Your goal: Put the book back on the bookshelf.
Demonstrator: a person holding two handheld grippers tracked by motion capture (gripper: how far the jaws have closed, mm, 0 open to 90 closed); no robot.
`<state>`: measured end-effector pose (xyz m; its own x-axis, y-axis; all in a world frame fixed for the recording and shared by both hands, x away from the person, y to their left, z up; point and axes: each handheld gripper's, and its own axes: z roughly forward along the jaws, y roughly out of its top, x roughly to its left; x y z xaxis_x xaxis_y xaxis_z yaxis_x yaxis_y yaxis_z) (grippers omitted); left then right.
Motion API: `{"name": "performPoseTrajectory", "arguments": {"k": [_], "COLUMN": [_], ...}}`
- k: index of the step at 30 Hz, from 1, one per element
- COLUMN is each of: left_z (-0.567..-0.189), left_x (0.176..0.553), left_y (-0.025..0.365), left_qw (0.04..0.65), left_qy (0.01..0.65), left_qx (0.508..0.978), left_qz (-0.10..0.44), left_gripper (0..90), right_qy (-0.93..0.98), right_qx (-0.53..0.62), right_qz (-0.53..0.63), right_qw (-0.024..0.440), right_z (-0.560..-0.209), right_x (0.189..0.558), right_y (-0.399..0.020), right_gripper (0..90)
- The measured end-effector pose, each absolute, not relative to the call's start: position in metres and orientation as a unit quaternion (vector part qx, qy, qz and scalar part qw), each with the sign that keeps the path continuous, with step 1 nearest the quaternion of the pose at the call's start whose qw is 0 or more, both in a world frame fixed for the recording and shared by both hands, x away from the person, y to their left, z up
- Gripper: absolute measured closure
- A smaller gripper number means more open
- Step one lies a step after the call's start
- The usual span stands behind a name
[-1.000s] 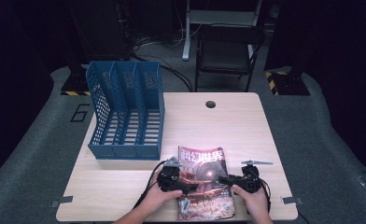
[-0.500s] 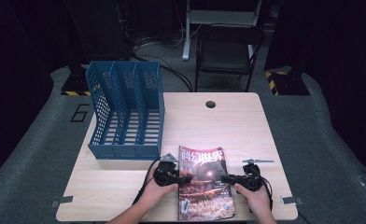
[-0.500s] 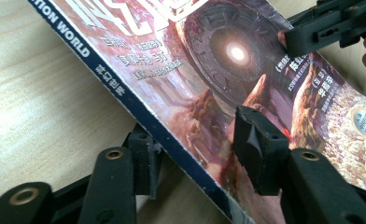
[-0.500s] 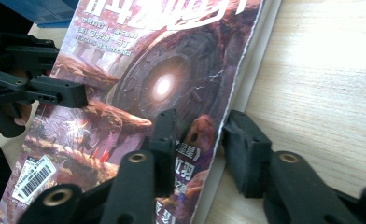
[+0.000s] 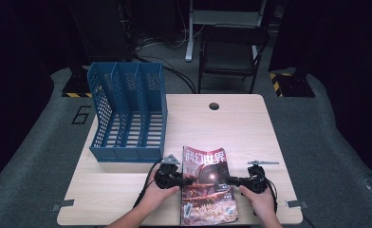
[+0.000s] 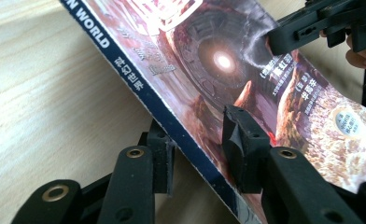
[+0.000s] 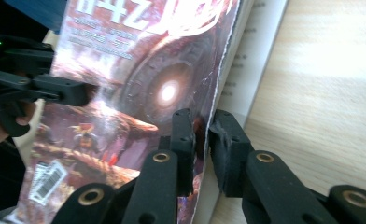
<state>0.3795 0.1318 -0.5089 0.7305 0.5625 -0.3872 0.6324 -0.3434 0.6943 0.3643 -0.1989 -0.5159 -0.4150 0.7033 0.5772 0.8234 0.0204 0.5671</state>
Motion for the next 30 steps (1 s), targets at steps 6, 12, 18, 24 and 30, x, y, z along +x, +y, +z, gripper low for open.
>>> {"name": "performPoseTrajectory", "arguments": {"k": [6,12,18,24,30], "left_z": [-0.497,-0.482,-0.461,-0.445,-0.434], "left_x": [0.379,0.376,0.373,0.37,0.366], "left_y": [0.143,0.152,0.16,0.167,0.168], "left_qw": [0.461,0.475,0.498,0.521,0.526], "left_qy": [0.369,0.371,0.37,0.362,0.342], "left_qx": [0.806,0.797,0.784,0.773,0.779], "left_qz": [-0.043,-0.037,-0.03,-0.022,0.001], "left_gripper": [70.3,73.9,78.1,82.6,83.6], "right_qy": [-0.714,-0.717,-0.709,-0.709,-0.712], "right_qx": [-0.514,-0.488,-0.469,-0.438,-0.42], "right_qz": [-0.473,-0.497,-0.526,-0.552,-0.56], "right_qw": [0.053,0.029,0.006,-0.026,-0.056], "right_z": [-0.503,-0.492,-0.477,-0.465,-0.454], "right_x": [0.36,0.356,0.349,0.345,0.34], "right_y": [-0.195,-0.191,-0.187,-0.185,-0.183], "right_gripper": [82.0,83.2,85.1,85.7,85.9]}}
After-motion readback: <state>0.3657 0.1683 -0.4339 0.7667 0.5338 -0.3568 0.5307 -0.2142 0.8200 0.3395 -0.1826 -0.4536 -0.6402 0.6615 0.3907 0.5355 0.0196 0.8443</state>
